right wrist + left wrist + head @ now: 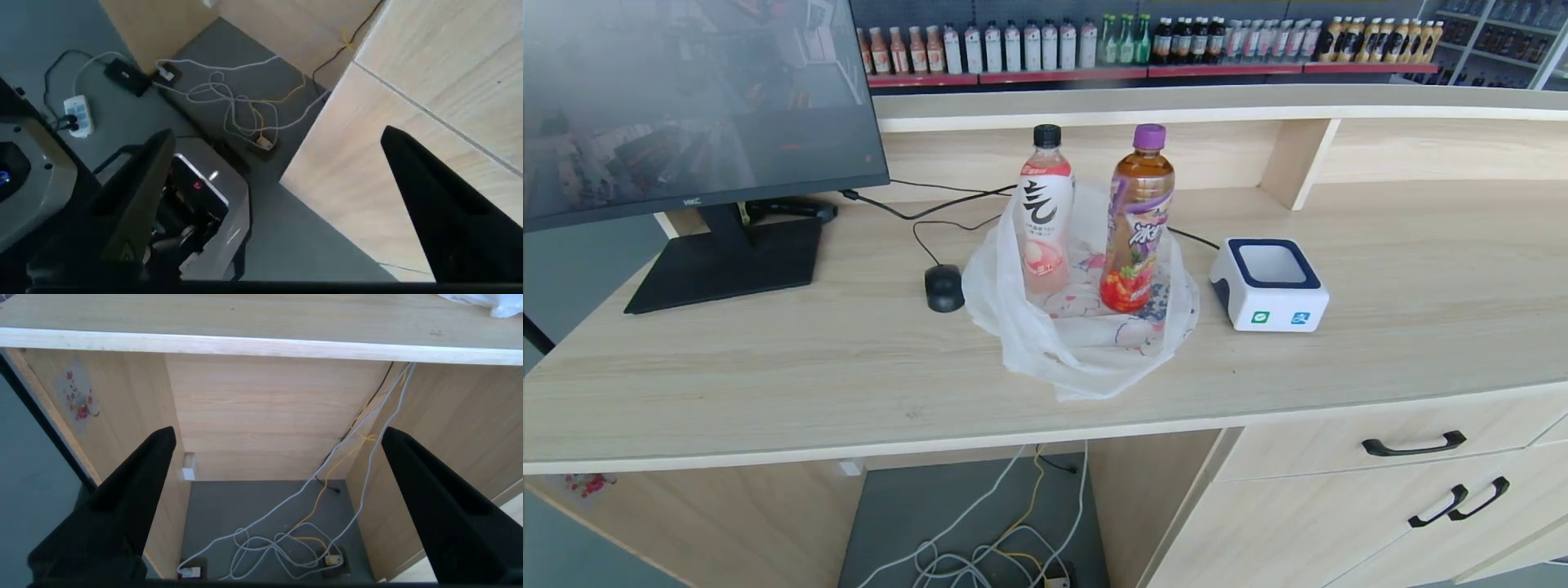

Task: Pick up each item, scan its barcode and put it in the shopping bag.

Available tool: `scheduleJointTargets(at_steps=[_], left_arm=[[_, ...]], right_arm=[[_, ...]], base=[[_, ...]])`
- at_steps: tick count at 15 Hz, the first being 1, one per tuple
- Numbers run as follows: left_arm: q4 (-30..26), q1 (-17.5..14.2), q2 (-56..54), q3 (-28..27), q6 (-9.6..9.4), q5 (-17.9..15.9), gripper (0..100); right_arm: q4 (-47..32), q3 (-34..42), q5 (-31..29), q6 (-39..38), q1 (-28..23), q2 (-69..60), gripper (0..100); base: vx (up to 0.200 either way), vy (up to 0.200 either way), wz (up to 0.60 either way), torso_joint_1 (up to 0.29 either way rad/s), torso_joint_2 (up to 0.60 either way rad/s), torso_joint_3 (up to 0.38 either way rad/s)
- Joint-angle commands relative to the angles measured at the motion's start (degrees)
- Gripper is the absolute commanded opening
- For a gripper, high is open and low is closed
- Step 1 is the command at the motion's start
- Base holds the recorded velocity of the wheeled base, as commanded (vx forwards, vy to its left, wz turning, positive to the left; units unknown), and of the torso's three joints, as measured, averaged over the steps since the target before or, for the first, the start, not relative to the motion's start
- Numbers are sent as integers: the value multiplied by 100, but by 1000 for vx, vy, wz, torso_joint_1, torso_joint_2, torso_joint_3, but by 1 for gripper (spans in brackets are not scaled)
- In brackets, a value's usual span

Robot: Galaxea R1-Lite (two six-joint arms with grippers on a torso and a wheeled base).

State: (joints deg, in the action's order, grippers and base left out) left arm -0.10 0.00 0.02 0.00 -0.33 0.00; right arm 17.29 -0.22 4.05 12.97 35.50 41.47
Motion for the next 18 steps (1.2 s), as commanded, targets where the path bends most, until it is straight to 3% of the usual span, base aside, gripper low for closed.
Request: scheduleJointTargets(at_steps=[1, 2, 3, 8, 13, 18], left_arm=[[1, 0, 6, 0, 7, 0, 100], [1, 0, -2, 0, 15, 0, 100], [1, 0, 6, 0, 15, 0, 100], [1, 0, 6, 0, 33, 0, 100], [1, 0, 6, 0, 33, 0, 100], [1, 0, 6, 0, 42, 0, 100]], right_arm=[[-929, 4, 140, 56, 54, -1203, 100], [-1667, -48, 149, 12, 45, -1915, 100], [-1702, -75, 149, -119, -52, -2011, 100], [-1693, -66, 175, -594, -2566, -2214, 100], [-1693, -66, 175, -550, -3488, -3260, 100], [-1368, 22, 8, -708, -3576, -4147, 100]], base=[[0, 0, 0, 0, 0, 0], [0, 0, 0, 0, 0, 0], [0, 0, 0, 0, 0, 0], [0, 0, 0, 0, 0, 0], [0, 0, 0, 0, 0, 0], [0, 0, 0, 0, 0, 0]])
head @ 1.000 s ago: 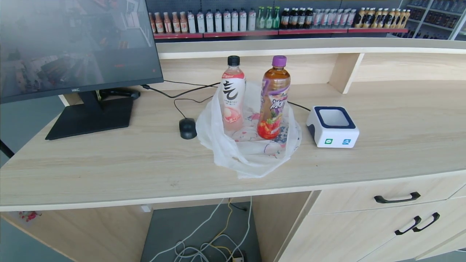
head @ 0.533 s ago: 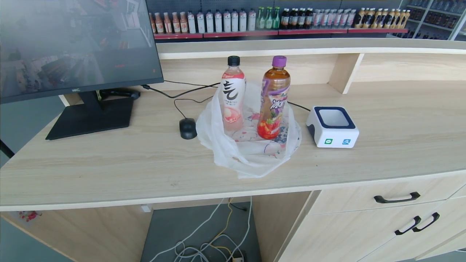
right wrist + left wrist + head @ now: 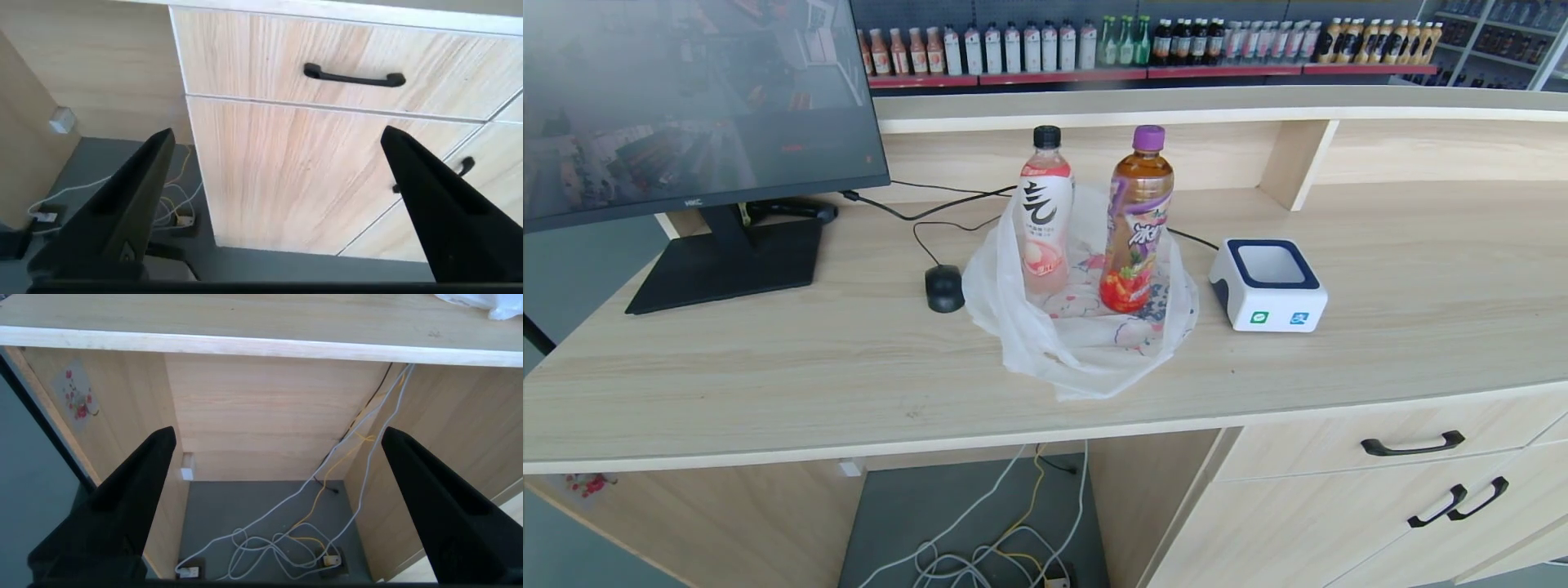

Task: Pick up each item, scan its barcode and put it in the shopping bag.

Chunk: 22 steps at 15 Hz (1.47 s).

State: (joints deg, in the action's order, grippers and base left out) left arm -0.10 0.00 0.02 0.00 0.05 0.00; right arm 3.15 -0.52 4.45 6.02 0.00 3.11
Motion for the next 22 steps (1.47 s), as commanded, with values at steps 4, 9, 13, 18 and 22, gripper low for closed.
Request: scheduleJointTargets(at_steps=[4, 9, 13, 18, 22], left_arm=[[1, 0, 6, 0, 4, 0, 100], [1, 0, 6, 0, -5, 0, 100], [1, 0, -2, 0, -5, 0, 100], [1, 0, -2, 0, -5, 0, 100], [1, 0, -2, 0, -5, 0, 100]], right_arm=[[-33, 52, -58, 48, -26, -311, 100], [-332, 52, -93, -119, -35, -311, 100], [-332, 52, -93, -277, 9, -302, 100], [-341, 52, -172, -374, 9, -302, 100], [-332, 52, -181, -426, 9, -311, 100]], base=[[0, 0, 0, 0, 0, 0], [0, 0, 0, 0, 0, 0], [0, 0, 0, 0, 0, 0], [0, 0, 0, 0, 0, 0], [-50, 0, 0, 2, 2, -1]])
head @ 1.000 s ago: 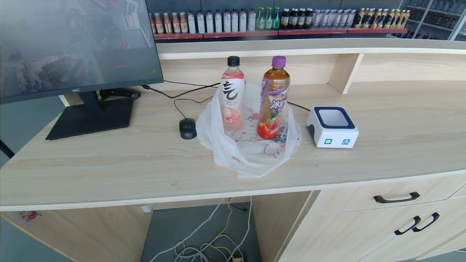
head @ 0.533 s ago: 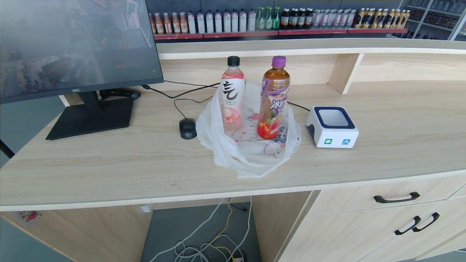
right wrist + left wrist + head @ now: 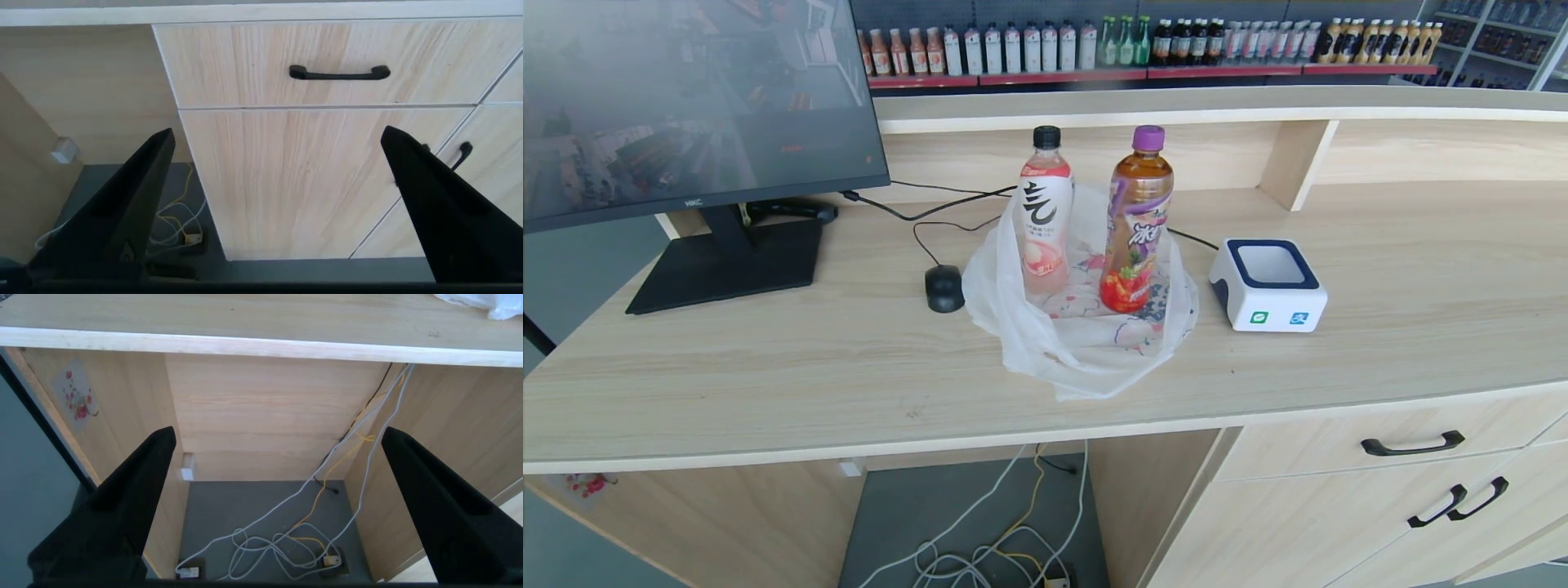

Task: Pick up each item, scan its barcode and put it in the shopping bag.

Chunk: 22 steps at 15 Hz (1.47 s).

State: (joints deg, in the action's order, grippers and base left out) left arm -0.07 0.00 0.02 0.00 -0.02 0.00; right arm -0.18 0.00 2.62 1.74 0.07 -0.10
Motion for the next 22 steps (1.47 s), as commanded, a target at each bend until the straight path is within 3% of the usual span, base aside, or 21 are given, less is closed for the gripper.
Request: scheduleJointTargets(at_steps=[1, 5, 22], left_arm=[[7, 0, 6, 0, -15, 0, 100], [7, 0, 6, 0, 2, 0, 100], [25, 0, 6, 0, 20, 0, 100]], right_arm=[[1, 0, 2, 1, 1, 10, 100], [1, 0, 2, 1, 1, 10, 100], [1, 0, 2, 10, 1, 10, 100]], base=[[0, 0, 0, 0, 0, 0], [0, 0, 0, 0, 0, 0], [0, -200, 0, 1, 3, 2]])
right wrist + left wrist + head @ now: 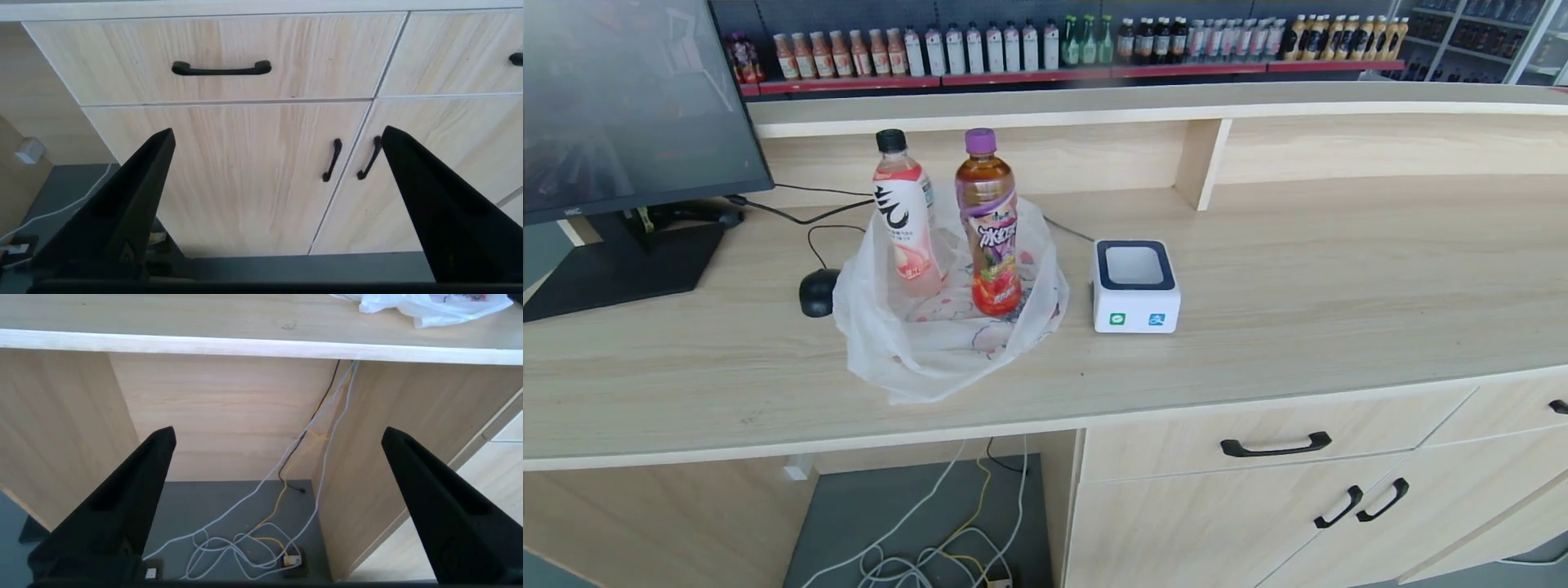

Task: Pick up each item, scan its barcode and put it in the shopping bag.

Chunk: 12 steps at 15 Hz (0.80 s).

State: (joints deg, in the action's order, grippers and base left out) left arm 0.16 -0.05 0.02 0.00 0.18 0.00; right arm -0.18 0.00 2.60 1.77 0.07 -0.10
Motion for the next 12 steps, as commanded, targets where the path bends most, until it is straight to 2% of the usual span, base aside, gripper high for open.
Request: scheduleJointTargets(at_steps=[1, 7, 12], left_arm=[[11, -4, 6, 0, -1, 0, 100], [-7, 5, 6, 0, -9, 0, 100], [-16, 5, 6, 0, -18, 0, 100]], right_arm=[[1, 0, 4, -19, 1, 10, 100], [1, 0, 4, 8, 1, 10, 100], [1, 0, 4, 17, 1, 10, 100]], base=[[0, -200, 0, -2, 17, 7], [0, -200, 0, 2, 7, 0], [0, 0, 0, 0, 0, 0]])
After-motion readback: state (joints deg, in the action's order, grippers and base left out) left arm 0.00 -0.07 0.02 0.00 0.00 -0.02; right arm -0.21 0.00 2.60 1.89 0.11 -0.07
